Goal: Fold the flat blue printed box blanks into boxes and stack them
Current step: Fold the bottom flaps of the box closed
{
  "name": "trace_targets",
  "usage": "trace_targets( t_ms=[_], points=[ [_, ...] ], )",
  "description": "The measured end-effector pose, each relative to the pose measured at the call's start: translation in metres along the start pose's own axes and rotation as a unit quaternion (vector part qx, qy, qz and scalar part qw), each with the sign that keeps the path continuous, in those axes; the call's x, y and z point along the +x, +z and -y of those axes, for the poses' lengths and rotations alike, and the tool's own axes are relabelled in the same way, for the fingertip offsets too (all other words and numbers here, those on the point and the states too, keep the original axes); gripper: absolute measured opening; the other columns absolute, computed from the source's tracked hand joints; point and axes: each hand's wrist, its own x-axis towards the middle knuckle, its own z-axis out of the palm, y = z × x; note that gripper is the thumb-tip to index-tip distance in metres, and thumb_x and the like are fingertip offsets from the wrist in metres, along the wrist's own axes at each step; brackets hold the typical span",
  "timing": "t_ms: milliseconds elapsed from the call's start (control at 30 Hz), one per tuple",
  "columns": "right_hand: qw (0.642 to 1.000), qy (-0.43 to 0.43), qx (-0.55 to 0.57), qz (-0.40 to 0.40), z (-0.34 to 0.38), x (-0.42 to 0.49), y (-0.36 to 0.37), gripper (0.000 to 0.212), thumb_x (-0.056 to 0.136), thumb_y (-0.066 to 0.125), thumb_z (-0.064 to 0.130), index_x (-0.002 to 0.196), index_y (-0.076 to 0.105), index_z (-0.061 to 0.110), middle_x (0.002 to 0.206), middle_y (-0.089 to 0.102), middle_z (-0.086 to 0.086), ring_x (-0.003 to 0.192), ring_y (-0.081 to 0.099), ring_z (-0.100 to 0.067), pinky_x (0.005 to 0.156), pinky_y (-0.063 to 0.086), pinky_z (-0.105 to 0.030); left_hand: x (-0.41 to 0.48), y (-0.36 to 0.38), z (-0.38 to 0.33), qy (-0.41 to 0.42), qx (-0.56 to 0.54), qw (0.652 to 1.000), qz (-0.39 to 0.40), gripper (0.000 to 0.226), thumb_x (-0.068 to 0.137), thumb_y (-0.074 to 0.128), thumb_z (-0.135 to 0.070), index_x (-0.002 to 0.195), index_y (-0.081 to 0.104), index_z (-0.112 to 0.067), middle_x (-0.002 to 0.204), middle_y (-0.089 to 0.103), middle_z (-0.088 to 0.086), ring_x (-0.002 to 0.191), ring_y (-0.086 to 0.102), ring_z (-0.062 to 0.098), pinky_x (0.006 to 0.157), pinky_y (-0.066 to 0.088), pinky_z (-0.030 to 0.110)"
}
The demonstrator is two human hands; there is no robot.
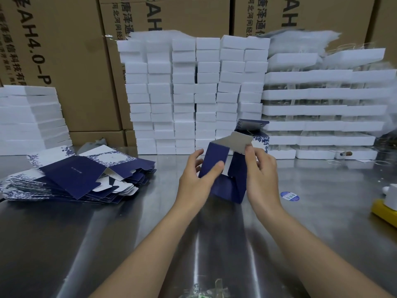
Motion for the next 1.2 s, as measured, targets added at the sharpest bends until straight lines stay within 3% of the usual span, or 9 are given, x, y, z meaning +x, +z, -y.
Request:
trace_targets(
  t_ms=[167,233,400,600,700,767,867,967,1200],
  points=[
    [0.998,-0.054,0.023,0.006,0.003,-0.006,0.002,0.012,0.104,0.062,0.042,0.113,0.068,0.037,0.123,0.057,0.013,0.111,0.057,0.003,0.093,0.047,-0.022,0.000,-0.003,0.005,0.038,0.131,0.987,-0.089,0.050,0.078,0.071,-0.072,0.113,0.074,-0.036,0.103,0.076,-0.014,0.092,0.071,0.005,0.077,0.061,0.034],
    [0.996,-0.075,0.047,0.033,0.004,-0.010,0.004,0.033,0.100,0.070,0.037,0.132,0.063,0.038,0.134,0.056,0.015,0.122,0.058,0.001,0.097,0.050,-0.022,0.002,-0.006,0.003,0.026,0.102,0.987,-0.125,0.034,0.085,0.074,-0.062,0.095,0.077,-0.029,0.087,0.078,-0.010,0.085,0.073,0.014,0.076,0.061,0.043],
    [0.994,-0.058,0.035,0.085,0.003,-0.018,0.011,0.084,0.082,0.076,0.057,0.156,0.042,0.034,0.142,0.049,0.015,0.136,0.051,-0.003,0.114,0.047,-0.039,0.004,-0.011,0.001,-0.093,-0.129,0.969,-0.187,0.014,0.092,0.081,-0.032,0.096,0.077,-0.019,0.096,0.082,0.004,0.099,0.077,0.032,0.092,0.063,0.054],
    [0.986,-0.047,-0.132,0.090,-0.001,-0.023,0.013,0.102,0.077,0.076,0.071,0.160,0.034,0.029,0.156,0.036,0.014,0.147,0.028,-0.002,0.119,0.026,-0.025,0.005,-0.013,-0.005,-0.151,-0.306,0.918,-0.202,0.019,0.092,0.081,-0.017,0.105,0.069,-0.011,0.098,0.080,0.009,0.077,0.080,0.018,0.066,0.066,0.036],
    [0.979,0.007,-0.178,0.101,-0.005,-0.023,0.017,0.079,0.081,0.078,0.066,0.142,0.053,0.023,0.139,0.053,0.009,0.132,0.046,-0.010,0.112,0.038,-0.031,0.006,-0.012,-0.008,-0.179,-0.367,0.898,-0.164,0.019,0.091,0.080,-0.013,0.107,0.073,-0.006,0.095,0.079,0.013,0.082,0.080,0.024,0.077,0.067,0.038],
    [0.979,0.070,-0.136,0.137,-0.005,-0.021,0.018,0.049,0.086,0.074,0.063,0.108,0.067,0.020,0.107,0.071,0.004,0.103,0.063,-0.013,0.090,0.050,-0.033,0.006,-0.009,-0.009,-0.191,-0.386,0.892,-0.134,0.023,0.092,0.079,-0.013,0.111,0.074,-0.002,0.096,0.078,0.015,0.083,0.079,0.025,0.077,0.067,0.036],
    [0.967,0.155,-0.031,0.200,-0.002,-0.022,0.020,0.043,0.100,0.063,0.051,0.077,0.069,0.015,0.069,0.071,0.003,0.070,0.065,-0.010,0.067,0.046,-0.029,0.005,-0.006,-0.006,-0.203,-0.395,0.889,-0.109,0.035,0.093,0.078,-0.015,0.123,0.071,0.002,0.109,0.079,0.020,0.094,0.080,0.028,0.076,0.066,0.033],
    [0.964,0.184,0.046,0.186,0.003,-0.023,0.022,0.039,0.105,0.057,0.033,0.071,0.064,0.016,0.063,0.063,0.003,0.063,0.061,-0.010,0.062,0.041,-0.029,0.003,-0.004,-0.004,-0.210,-0.369,0.901,-0.086,0.043,0.093,0.079,-0.020,0.129,0.070,0.002,0.119,0.076,0.024,0.101,0.077,0.029,0.084,0.065,0.034],
    [0.960,0.219,0.097,0.142,0.011,-0.020,0.016,0.042,0.103,0.056,0.024,0.061,0.058,0.015,0.057,0.052,0.000,0.051,0.051,-0.014,0.054,0.032,-0.029,-0.002,0.000,-0.010,-0.187,-0.316,0.927,-0.083,0.045,0.088,0.085,-0.026,0.124,0.071,-0.002,0.107,0.081,0.014,0.092,0.080,0.020,0.072,0.064,0.028]
  ],
)
